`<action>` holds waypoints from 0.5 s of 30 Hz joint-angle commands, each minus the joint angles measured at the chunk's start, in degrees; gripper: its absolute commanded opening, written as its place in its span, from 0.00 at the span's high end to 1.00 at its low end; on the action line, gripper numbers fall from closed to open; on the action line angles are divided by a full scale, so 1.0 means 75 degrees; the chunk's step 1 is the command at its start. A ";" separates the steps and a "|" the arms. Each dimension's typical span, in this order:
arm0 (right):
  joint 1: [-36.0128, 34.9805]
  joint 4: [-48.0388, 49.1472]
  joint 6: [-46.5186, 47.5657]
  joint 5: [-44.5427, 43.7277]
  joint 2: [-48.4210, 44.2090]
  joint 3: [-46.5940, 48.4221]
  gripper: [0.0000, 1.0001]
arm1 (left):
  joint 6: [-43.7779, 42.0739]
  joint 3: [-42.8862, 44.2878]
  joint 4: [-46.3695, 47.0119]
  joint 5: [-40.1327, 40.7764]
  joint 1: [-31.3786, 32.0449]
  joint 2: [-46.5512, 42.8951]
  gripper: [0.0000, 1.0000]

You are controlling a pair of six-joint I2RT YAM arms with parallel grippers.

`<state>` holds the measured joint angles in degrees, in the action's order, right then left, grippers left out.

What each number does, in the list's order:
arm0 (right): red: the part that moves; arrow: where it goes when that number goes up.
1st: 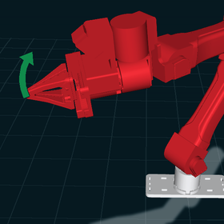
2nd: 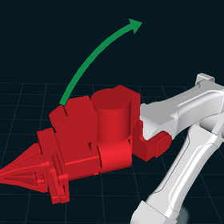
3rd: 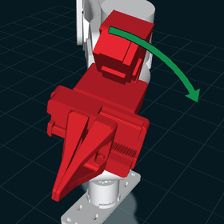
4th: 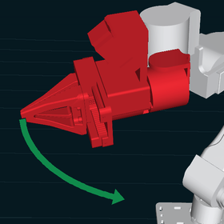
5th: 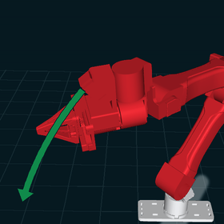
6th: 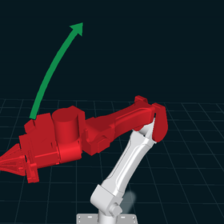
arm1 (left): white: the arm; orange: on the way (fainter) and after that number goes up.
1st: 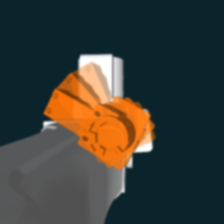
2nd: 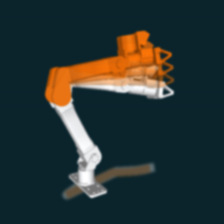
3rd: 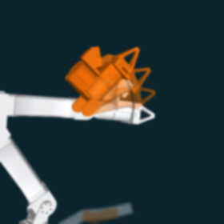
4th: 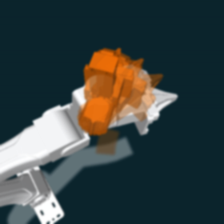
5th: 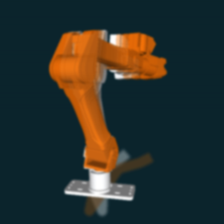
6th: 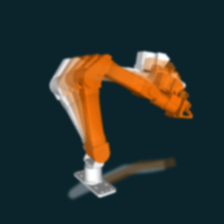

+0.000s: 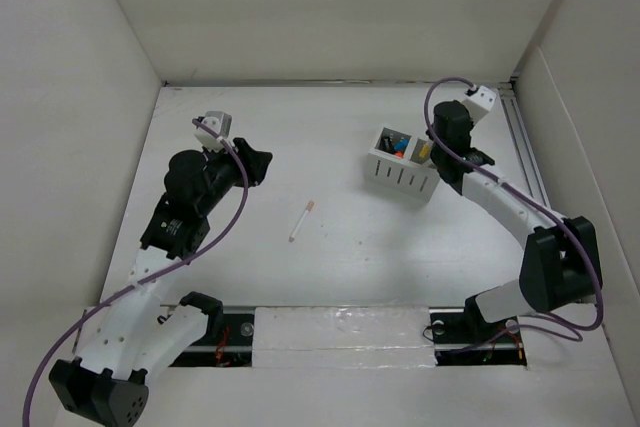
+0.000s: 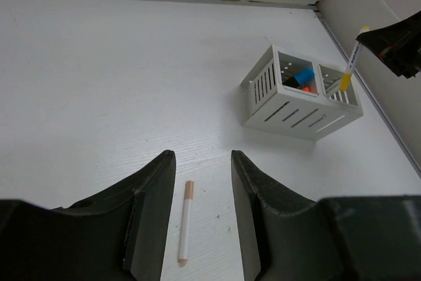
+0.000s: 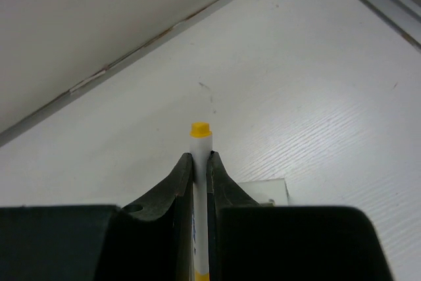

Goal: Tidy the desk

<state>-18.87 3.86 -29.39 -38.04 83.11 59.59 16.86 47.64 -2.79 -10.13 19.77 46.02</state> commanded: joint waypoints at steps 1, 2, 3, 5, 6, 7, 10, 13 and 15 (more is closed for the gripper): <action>0.0254 0.0669 -0.0008 -0.0318 -0.0288 -0.0024 1.00 | 0.0002 0.0141 0.0313 -0.0125 0.0012 0.0040 0.65; 0.0255 0.0704 0.0027 -0.0458 -0.0288 -0.0035 1.00 | -0.0010 0.0152 0.0325 -0.0091 0.0012 0.0028 0.65; 0.0336 0.0716 0.0039 -0.0517 -0.0288 -0.0047 1.00 | -0.0010 0.0152 0.0313 -0.0033 0.0012 0.0028 0.65; 0.0337 0.0728 0.0074 -0.0576 -0.0277 -0.0094 1.00 | -0.0010 0.0152 0.0325 0.0026 0.0012 0.0063 0.65; 0.0337 0.0774 0.0086 -0.0576 -0.0230 -0.0117 1.00 | -0.0010 0.0164 0.0325 -0.0008 0.0012 0.0086 0.65; 0.0337 0.0786 0.0075 -0.0565 -0.0184 -0.0187 1.00 | -0.0022 0.0164 0.0313 -0.0055 0.0012 0.0087 0.65; 0.0255 0.0763 0.0039 -0.0728 -0.0020 -0.0235 1.00 | -0.0010 0.0141 0.0325 -0.0044 0.0012 0.0017 0.65; 0.0255 0.0681 0.0039 -0.0893 0.0040 -0.0223 1.00 | -0.0010 0.0164 0.0313 -0.0044 0.0012 0.0052 0.64; 0.0184 0.0634 0.0016 -0.0869 0.0040 -0.0235 1.00 | 0.0002 0.0152 0.0325 -0.0138 0.0012 0.0017 0.65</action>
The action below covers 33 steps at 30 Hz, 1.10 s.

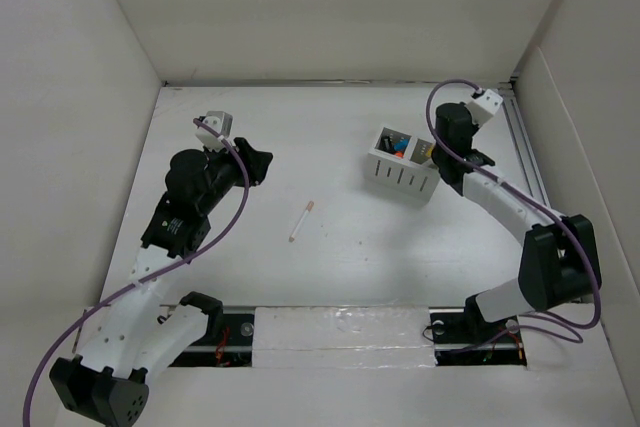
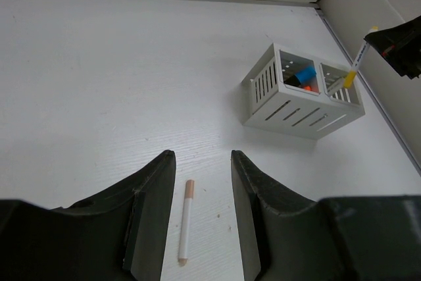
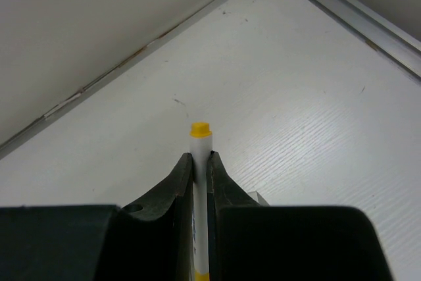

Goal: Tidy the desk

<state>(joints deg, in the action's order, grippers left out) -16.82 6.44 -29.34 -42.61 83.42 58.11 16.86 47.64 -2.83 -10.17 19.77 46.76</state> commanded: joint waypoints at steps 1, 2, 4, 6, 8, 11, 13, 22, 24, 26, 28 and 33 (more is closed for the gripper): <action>-0.0171 0.0290 -0.0013 -0.0272 -0.0001 -0.0060 1.00 | 0.0002 0.0129 0.0331 -0.0074 0.0012 -0.0152 0.65; -0.0253 0.0279 -0.0002 -0.0283 -0.0001 -0.0106 1.00 | 0.0013 0.0129 0.0331 -0.0050 0.0012 -0.0153 0.65; -0.0335 0.0244 -0.0013 -0.0330 0.0022 -0.0142 1.00 | 0.0002 0.0152 0.0330 -0.0084 0.0012 -0.0130 0.65; -0.0418 0.0104 -0.0025 -0.0447 0.0162 -0.0096 0.99 | 0.0013 0.0129 0.0330 -0.0143 0.0012 -0.0153 0.65; -0.0604 -0.0107 -0.0118 -0.0622 0.0198 -0.0037 0.98 | 0.0025 0.0106 0.0319 -0.0097 0.0012 -0.0235 0.64; -0.0839 -0.0202 -0.0107 -0.0927 0.0221 -0.0060 0.96 | 0.0025 0.0129 0.0319 -0.0108 0.0012 -0.0177 0.64; -0.0840 -0.0214 -0.0119 -0.0963 0.0303 -0.0083 0.96 | 0.0025 0.0117 0.0319 -0.0190 0.0012 -0.0234 0.64; -0.1179 -0.0354 -0.0458 -0.0846 0.0163 -0.0282 0.89 | 0.0025 0.0094 0.0330 -0.0085 0.0012 -0.0235 0.64; -0.1366 -0.0436 -0.0529 -0.0823 0.0023 -0.0388 0.82 | 0.0025 0.0129 0.0330 -0.0085 0.0012 -0.0153 0.64; -0.1635 -0.0436 -0.0552 -0.0787 -0.0094 -0.0458 0.76 | 0.0013 0.0129 0.0319 -0.0190 0.0012 -0.0118 0.65; -0.1835 -0.0436 -0.0576 -0.0776 -0.0188 -0.0575 0.71 | 0.0025 0.0129 0.0319 -0.0109 0.0012 -0.0118 0.65; -0.2222 -0.0659 -0.0529 -0.0822 -0.0504 -0.0564 0.60 | 0.0013 0.0152 0.0319 -0.0167 0.0012 -0.0047 0.65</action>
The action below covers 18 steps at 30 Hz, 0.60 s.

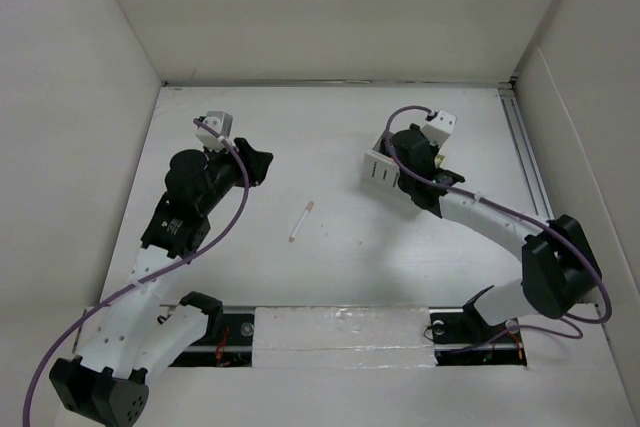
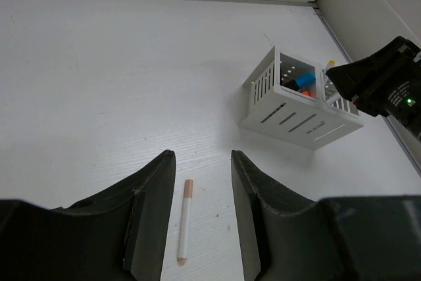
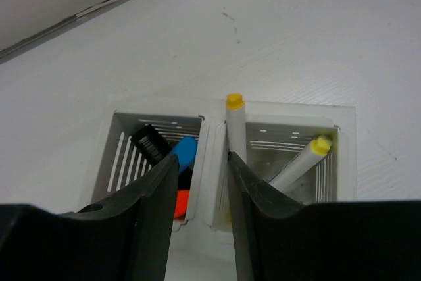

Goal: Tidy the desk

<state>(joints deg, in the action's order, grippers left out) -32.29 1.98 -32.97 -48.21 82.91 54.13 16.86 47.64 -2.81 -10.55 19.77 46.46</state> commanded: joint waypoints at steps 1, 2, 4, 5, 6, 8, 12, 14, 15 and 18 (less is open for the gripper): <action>-0.0159 -0.0076 -0.0022 -0.0053 -0.0496 -0.0034 0.58 | 0.0002 0.0141 0.0316 -0.0036 0.0012 -0.0018 0.64; -0.0229 -0.0065 0.0036 -0.0030 -0.0555 -0.0022 0.55 | 0.0002 0.0152 0.0316 0.0000 0.0012 -0.0007 0.65; -0.0299 -0.0076 0.0072 -0.0006 -0.0672 0.0048 0.54 | -0.0010 0.0164 0.0316 -0.0023 0.0012 0.0063 0.65; -0.0381 0.0028 0.0142 0.0179 -0.0707 0.0048 0.54 | -0.0022 0.0164 0.0327 -0.0047 0.0012 0.0075 0.65; -0.0382 0.0145 0.0200 0.0390 -0.0731 0.0037 0.54 | 0.0001 0.0152 0.0316 -0.0070 0.0012 0.0052 0.65; -0.0675 0.0463 0.0341 0.1119 -0.0649 0.0013 0.54 | -0.0010 0.0164 0.0328 -0.0012 0.0012 0.0017 0.65; -0.1329 0.0533 0.0271 0.2008 0.0029 0.0235 0.84 | -0.0022 0.0176 0.0316 -0.0012 0.0012 0.0052 0.65; -0.1808 0.0464 0.0271 0.2312 0.0741 0.0387 1.00 | -0.0022 0.0152 0.0316 0.0011 0.0012 0.0017 0.65; -0.1962 0.0335 0.0271 0.2430 0.0989 0.0678 1.00 | -0.0022 0.0152 0.0327 0.0058 0.0012 0.0028 0.65; -0.2583 0.0111 0.0364 0.2618 0.1787 0.1125 1.00 | -0.0022 0.0187 0.0316 -0.0023 0.0012 0.0087 0.65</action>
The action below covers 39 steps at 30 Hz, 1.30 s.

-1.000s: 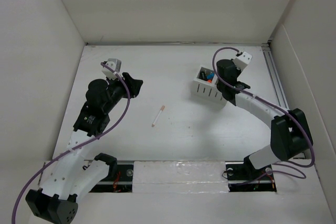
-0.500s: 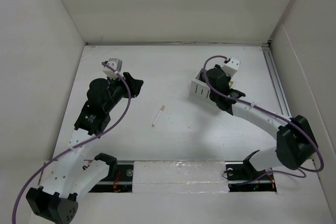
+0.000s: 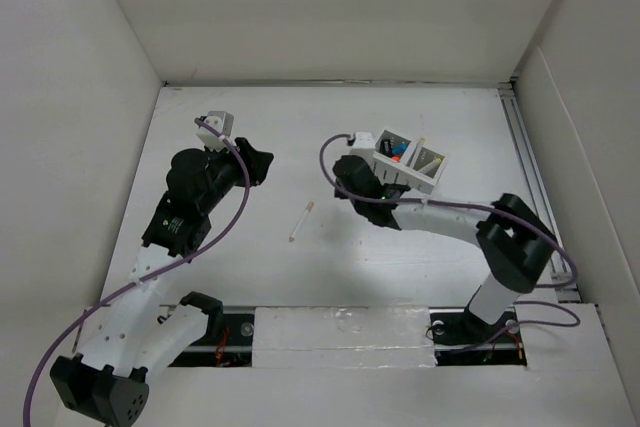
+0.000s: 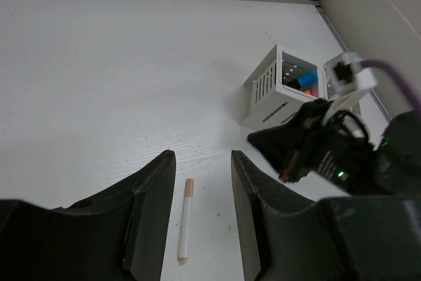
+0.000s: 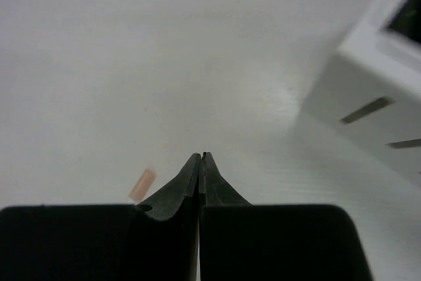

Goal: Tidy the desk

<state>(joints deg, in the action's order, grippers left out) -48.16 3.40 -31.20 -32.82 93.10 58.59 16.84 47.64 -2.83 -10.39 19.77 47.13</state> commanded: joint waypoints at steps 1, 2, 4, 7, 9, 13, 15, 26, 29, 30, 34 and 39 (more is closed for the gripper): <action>-0.0585 -0.0125 0.0222 0.0648 0.0604 0.0636 1.00 | -0.0019 0.0153 0.0330 -0.0079 0.0012 -0.0015 0.65; -0.0679 -0.0403 0.0188 0.0603 0.0792 0.0788 0.95 | -0.0007 0.0152 0.0319 -0.0079 0.0012 -0.0015 0.65; -0.0856 -0.0697 0.0187 0.0602 0.1179 0.1082 0.82 | -0.0007 0.0152 0.0330 -0.0021 0.0012 -0.0027 0.65; -0.1055 -0.0829 0.0164 0.0906 0.1450 0.1223 0.54 | 0.0005 0.0164 0.0319 -0.0102 0.0012 0.0008 0.65; -0.1125 -0.0793 0.0071 0.1001 0.1520 0.1223 0.34 | 0.0005 0.0164 0.0319 -0.0114 0.0012 0.0008 0.65; -0.1125 -0.0746 -0.0023 0.1094 0.1964 0.1410 0.19 | 0.0016 0.0152 0.0330 -0.0114 0.0012 -0.0015 0.65; -0.1125 -0.0827 0.0035 0.1153 0.2222 0.1738 0.18 | 0.0016 0.0152 0.0330 -0.0126 0.0012 -0.0003 0.65; -0.1125 -0.1215 -0.0035 0.0895 0.3173 0.2548 0.33 | 0.0016 0.0152 0.0331 -0.0149 0.0012 -0.0097 0.65; -0.1125 -0.1320 -0.0047 0.0884 0.3395 0.2723 0.35 | 0.0040 0.0152 0.0331 -0.0150 0.0012 -0.0109 0.65; -0.1125 -0.1332 -0.0047 0.0884 0.3453 0.2770 0.36 | 0.0028 0.0152 0.0331 -0.0173 0.0012 -0.0109 0.65; -0.1125 -0.1437 -0.0035 0.0895 0.3583 0.2911 0.44 | 0.0028 0.0141 0.0319 -0.0138 0.0012 -0.0109 0.65; -0.1125 -0.1566 -0.0024 0.0883 0.3419 0.2771 0.45 | 0.0028 0.0129 0.0319 -0.0114 0.0012 -0.0132 0.65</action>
<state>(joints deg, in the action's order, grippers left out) -56.38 -5.78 -31.09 -26.02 119.31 79.05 16.86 47.64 -2.81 -10.57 19.77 47.05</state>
